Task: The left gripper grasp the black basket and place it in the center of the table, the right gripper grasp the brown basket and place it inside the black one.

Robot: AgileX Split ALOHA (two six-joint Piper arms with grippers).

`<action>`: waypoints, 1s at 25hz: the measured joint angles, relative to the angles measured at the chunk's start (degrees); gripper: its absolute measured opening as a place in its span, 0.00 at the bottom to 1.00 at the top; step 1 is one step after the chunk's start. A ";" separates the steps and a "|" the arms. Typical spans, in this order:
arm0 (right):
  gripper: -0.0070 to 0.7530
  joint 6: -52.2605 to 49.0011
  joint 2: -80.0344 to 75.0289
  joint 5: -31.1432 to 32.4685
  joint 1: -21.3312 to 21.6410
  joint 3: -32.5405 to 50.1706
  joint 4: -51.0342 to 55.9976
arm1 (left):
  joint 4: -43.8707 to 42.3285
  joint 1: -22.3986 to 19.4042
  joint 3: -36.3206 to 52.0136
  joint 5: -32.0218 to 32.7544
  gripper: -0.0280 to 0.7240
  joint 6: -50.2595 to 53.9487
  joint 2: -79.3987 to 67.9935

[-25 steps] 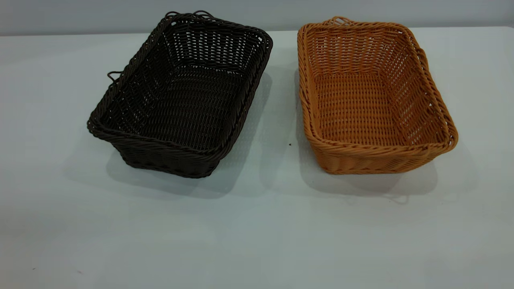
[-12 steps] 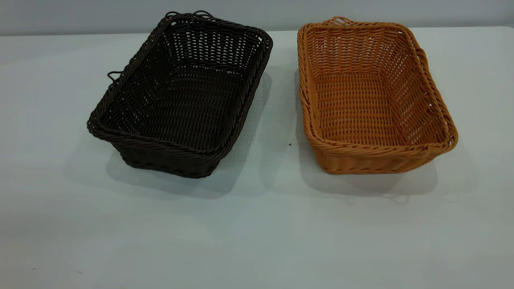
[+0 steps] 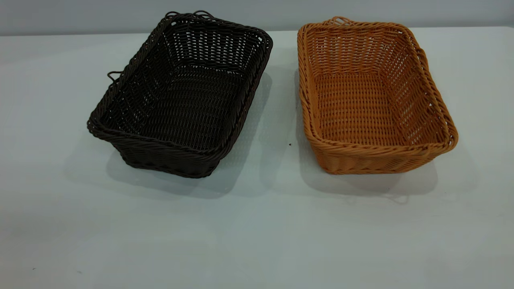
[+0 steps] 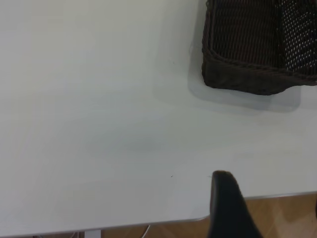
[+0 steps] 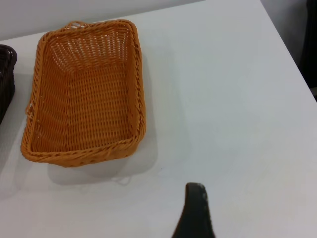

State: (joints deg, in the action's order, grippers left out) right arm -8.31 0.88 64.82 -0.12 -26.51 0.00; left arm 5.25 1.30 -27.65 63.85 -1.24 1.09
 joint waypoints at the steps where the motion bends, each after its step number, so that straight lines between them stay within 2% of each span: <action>1: 0.70 0.00 0.00 0.00 0.00 0.00 0.00 | 0.00 0.00 0.00 0.00 0.53 0.00 0.00; 10: 0.70 0.00 0.00 0.00 0.00 0.00 0.00 | -0.05 0.00 0.00 0.00 0.52 0.06 0.00; 15: 0.79 0.70 -10.16 -0.53 0.00 0.00 4.86 | -1.68 0.00 -0.42 -0.69 0.53 1.79 -9.18; 19: 0.82 5.78 -26.61 -3.36 0.00 -0.48 11.34 | -2.40 0.00 -3.23 -8.93 0.59 0.75 -24.75; 25: 0.81 17.59 -49.83 -10.60 0.00 -0.61 32.46 | -2.56 0.00 -9.65 -22.17 0.71 -5.46 -49.27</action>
State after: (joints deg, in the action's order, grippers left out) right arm 9.28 -48.95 54.22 -0.12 -27.13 32.46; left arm 2.69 1.30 -37.29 41.68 -6.70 -48.18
